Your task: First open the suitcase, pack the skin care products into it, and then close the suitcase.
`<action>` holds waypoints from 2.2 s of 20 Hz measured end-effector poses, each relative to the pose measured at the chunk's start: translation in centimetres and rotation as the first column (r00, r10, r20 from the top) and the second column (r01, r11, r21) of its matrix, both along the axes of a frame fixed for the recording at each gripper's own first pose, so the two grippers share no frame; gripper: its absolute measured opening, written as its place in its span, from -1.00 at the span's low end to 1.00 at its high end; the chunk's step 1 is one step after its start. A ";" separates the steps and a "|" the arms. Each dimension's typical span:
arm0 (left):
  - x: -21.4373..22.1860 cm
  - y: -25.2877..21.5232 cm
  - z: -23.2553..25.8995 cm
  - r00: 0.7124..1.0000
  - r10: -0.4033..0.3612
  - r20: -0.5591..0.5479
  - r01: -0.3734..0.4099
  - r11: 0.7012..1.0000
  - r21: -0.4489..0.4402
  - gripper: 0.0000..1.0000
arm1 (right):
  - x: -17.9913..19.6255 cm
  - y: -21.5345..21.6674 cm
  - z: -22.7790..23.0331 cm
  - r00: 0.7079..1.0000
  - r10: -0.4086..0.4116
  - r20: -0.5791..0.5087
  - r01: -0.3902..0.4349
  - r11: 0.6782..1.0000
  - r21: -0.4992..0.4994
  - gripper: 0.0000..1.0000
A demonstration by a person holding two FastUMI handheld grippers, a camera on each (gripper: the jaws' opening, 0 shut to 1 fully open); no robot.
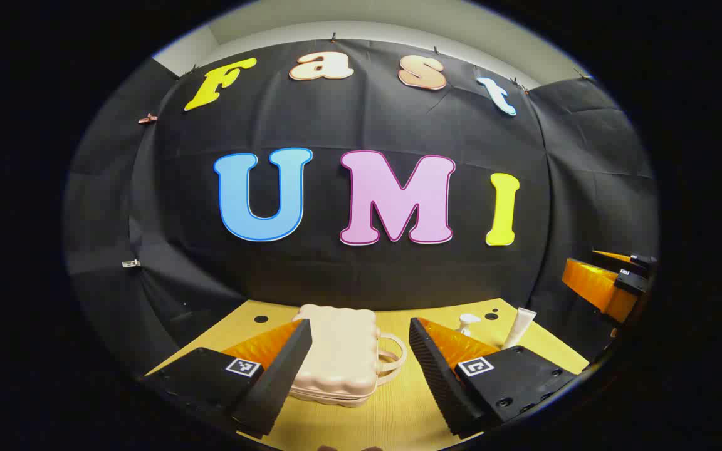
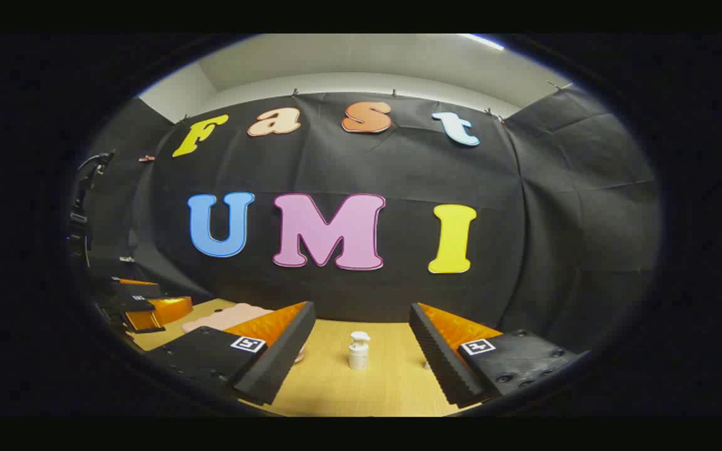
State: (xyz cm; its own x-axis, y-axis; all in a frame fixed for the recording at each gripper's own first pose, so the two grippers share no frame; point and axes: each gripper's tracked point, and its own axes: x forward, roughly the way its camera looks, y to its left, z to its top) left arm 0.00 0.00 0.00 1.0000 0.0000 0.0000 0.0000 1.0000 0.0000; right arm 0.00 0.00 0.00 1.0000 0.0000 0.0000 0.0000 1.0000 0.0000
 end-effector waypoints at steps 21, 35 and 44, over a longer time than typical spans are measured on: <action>2.9 -3.0 -2.4 0.998 -0.019 -0.061 0.020 1.000 0.015 0.96 | 1.6 -2.0 -1.8 1.000 0.005 -0.028 -0.004 1.000 0.012 0.93; 19.3 -10.7 -15.7 0.951 -0.090 -0.297 0.120 0.989 0.086 0.96 | 4.4 -3.8 -7.9 0.990 0.022 -0.142 -0.021 1.000 0.008 0.94; 26.8 -11.7 -24.4 0.873 0.035 -0.486 0.050 0.986 0.161 0.96 | 5.2 -9.6 -13.4 0.960 -0.064 -0.274 0.070 0.997 0.012 0.93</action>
State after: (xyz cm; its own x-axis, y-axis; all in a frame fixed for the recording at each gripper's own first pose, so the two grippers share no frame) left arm 26.75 -11.74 -24.41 0.8733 0.0348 -0.4859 0.0500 0.9857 0.1606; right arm 5.17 -9.62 -13.41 0.9595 -0.0642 -0.2742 0.0701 0.9975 0.0119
